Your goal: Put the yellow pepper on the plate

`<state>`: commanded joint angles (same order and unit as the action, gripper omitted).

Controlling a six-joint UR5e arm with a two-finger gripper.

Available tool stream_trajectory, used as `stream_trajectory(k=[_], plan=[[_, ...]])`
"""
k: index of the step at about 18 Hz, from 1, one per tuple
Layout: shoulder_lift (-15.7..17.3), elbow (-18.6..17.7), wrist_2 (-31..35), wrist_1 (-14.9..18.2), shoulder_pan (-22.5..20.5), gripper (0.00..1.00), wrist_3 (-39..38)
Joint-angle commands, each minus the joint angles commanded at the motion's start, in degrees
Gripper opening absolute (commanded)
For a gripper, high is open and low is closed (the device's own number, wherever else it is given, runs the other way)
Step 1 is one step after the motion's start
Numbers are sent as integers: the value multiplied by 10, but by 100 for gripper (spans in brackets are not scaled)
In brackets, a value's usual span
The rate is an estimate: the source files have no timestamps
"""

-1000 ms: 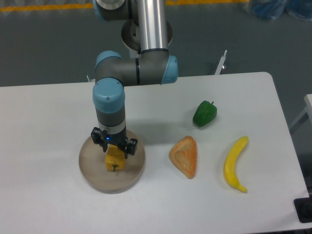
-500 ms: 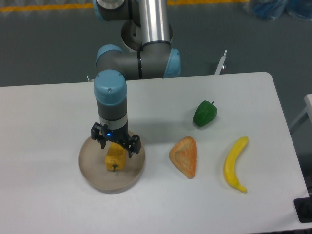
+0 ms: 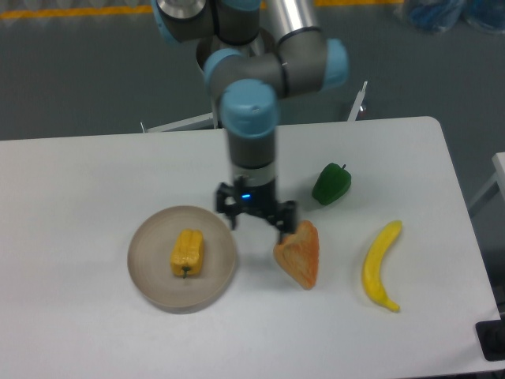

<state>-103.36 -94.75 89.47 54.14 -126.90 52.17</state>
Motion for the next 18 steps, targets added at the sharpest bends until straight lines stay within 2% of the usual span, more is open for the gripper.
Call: stream_trajectory(k=[1,3,6,13,18], plan=[[-2,7,0,1,-13,100,33],[-5,20,0,-1,-38,100,52],[-18,46,15,-1,-40,100,60],[-33,68,27,0,-40,100,61],[-40,70,28,-2,-39,100,63]])
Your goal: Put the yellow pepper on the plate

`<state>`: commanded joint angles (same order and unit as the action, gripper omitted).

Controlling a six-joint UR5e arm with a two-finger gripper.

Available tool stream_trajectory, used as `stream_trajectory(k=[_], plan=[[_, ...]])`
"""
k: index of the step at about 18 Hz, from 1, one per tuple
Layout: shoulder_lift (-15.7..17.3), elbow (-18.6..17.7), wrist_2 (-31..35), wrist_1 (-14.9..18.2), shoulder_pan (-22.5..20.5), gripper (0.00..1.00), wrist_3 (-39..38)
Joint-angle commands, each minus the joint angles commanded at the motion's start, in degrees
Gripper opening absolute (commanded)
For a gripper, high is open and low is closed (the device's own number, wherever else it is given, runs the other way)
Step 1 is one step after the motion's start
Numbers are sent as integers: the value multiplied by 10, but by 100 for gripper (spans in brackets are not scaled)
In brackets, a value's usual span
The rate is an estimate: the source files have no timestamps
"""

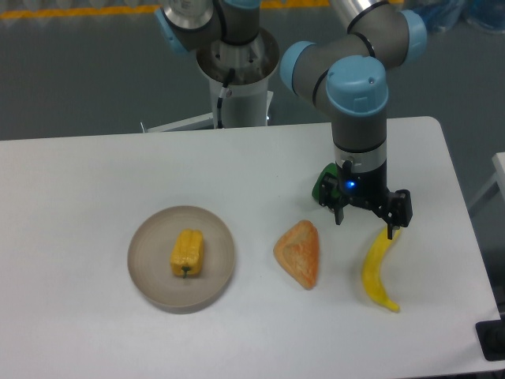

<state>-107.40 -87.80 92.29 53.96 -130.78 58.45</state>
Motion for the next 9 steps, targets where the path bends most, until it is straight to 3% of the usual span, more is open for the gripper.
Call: stream_trajectory(k=[9], plan=[[-4,1,4,-11,1,100,-1]])
